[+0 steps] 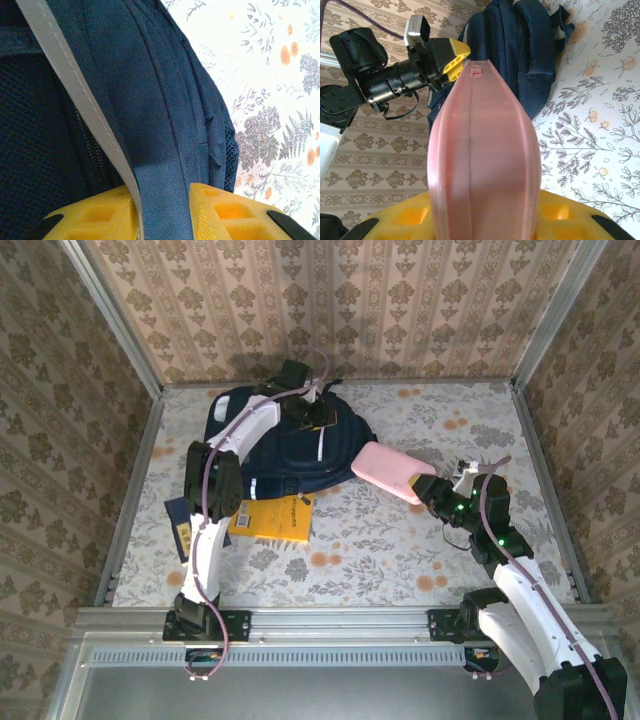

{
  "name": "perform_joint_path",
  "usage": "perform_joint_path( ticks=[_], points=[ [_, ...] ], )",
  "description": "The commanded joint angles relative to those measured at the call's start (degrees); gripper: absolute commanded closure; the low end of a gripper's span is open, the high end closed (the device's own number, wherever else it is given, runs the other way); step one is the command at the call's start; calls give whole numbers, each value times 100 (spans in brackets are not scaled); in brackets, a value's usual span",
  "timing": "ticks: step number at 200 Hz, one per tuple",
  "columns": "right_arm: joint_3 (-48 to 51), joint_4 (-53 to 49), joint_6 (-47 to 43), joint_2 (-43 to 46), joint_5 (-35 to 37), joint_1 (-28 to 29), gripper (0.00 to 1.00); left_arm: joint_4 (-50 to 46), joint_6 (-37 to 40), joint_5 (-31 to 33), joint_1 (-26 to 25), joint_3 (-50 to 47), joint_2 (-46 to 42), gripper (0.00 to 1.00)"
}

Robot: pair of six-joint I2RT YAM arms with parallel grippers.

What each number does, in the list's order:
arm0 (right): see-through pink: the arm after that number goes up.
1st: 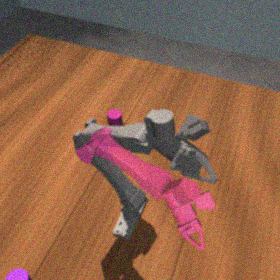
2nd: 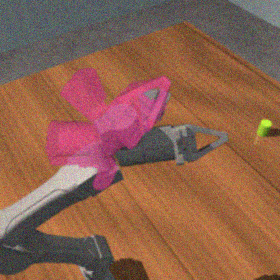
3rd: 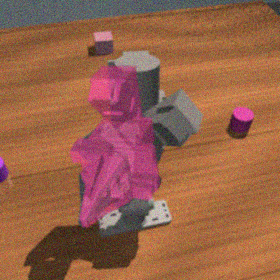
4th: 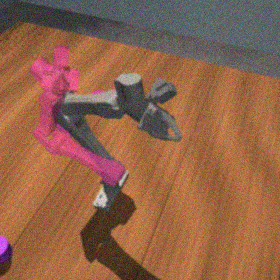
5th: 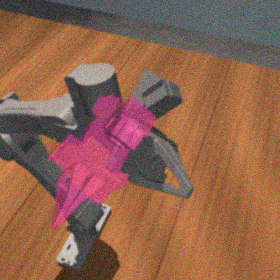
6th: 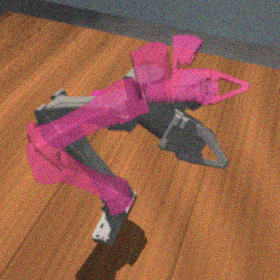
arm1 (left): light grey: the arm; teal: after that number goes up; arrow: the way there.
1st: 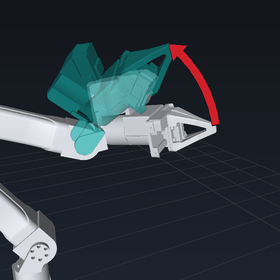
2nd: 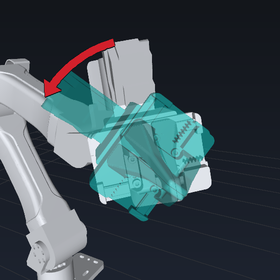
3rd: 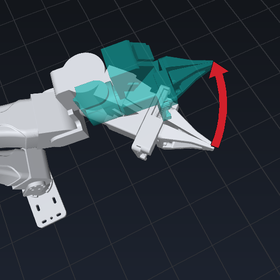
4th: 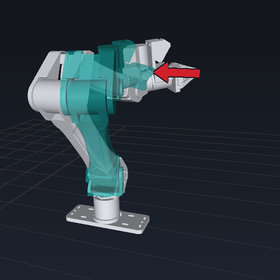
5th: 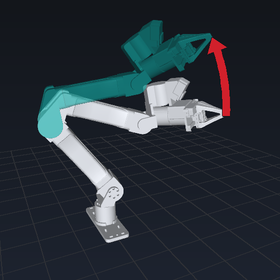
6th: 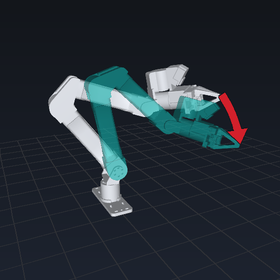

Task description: Pack books, pencil case, and school supplies into a backpack

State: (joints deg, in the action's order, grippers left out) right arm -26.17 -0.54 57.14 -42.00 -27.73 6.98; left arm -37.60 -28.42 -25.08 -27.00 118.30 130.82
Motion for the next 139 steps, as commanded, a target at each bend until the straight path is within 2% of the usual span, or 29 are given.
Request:
perform_joint_path(
  ticks=[1,13,20,51,87,139],
  points=[
    [-160,92,-127,89,-170,-30,69,-291,191,65,-102,206,198,66],
    [-160,94,-122,104,-177,-30,69,-414,249,183,-120,273,294,63],
    [-169,72,-116,117,-172,-30,69,-460,289,258,-130,289,328,66],
    [-288,-309,-327,240,-65,-30,71,-659,376,240,-156,653,503,100],
    [-868,-1702,-1148,432,651,-22,76,-1371,671,105,-359,1592,388,100],
    [-1474,-2620,-1748,623,1540,5,76,-2149,1277,56,-526,1772,-677,100]
  ],
)
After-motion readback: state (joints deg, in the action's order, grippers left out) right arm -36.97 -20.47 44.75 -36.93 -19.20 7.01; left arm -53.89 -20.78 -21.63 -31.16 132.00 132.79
